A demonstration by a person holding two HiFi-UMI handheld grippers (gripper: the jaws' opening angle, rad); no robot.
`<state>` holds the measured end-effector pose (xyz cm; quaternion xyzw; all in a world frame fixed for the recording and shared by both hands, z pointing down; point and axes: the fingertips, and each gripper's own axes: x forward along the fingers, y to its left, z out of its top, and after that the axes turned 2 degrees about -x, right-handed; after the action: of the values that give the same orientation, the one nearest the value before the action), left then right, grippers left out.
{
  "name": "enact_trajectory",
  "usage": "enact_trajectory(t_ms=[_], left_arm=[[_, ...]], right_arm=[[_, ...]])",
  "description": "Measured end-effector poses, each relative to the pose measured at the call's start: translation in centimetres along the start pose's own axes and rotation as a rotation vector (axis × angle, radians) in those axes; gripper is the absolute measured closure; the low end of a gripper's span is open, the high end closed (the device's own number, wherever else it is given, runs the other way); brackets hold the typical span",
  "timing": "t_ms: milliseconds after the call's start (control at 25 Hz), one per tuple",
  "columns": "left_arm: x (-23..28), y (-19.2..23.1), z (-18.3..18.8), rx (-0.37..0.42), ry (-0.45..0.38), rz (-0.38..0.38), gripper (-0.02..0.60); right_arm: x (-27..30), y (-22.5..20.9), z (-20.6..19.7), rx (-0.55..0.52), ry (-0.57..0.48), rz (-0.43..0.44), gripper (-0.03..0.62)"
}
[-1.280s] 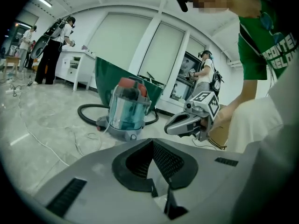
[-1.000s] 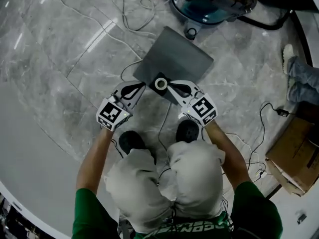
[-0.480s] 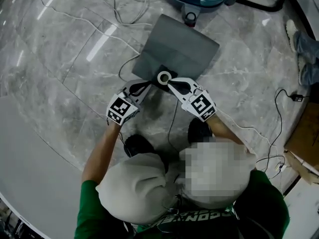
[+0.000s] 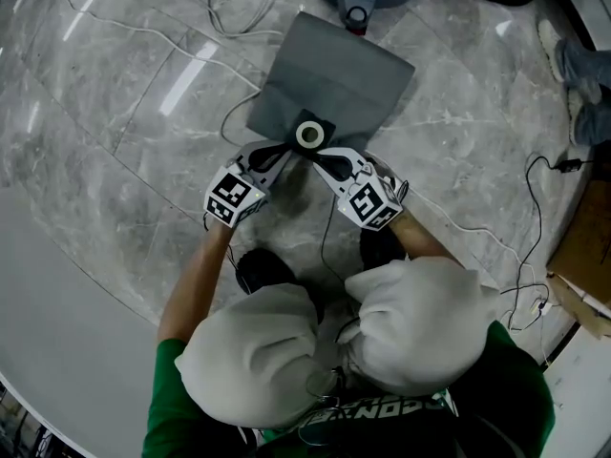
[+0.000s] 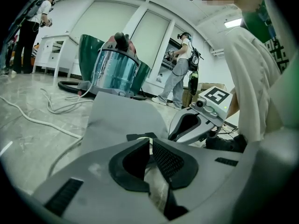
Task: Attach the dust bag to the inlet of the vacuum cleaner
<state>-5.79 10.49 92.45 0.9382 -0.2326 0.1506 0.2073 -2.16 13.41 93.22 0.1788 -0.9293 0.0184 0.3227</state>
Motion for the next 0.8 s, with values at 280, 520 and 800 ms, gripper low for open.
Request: enact_trajectory(t_ms=[280,520,800], left_arm=[[0.3,-0.2,-0.8,-0.002,0.022,-0.008,0.575],[0.2,-0.2,-0.8,0.002,0.028,0.004,0.575],[0.0,0.0,0.8,0.054,0.016,0.017,0.575]], right_arm=[[1.0,0.8,-2.1,-0.085,0.078,-0.017,0.496],[1.6,-0.1,-3.3,-0.181,0.144,-0.100,0.494],[-0.2,-2.2,-0.7,-0.122,0.055,-0.193,0.496]])
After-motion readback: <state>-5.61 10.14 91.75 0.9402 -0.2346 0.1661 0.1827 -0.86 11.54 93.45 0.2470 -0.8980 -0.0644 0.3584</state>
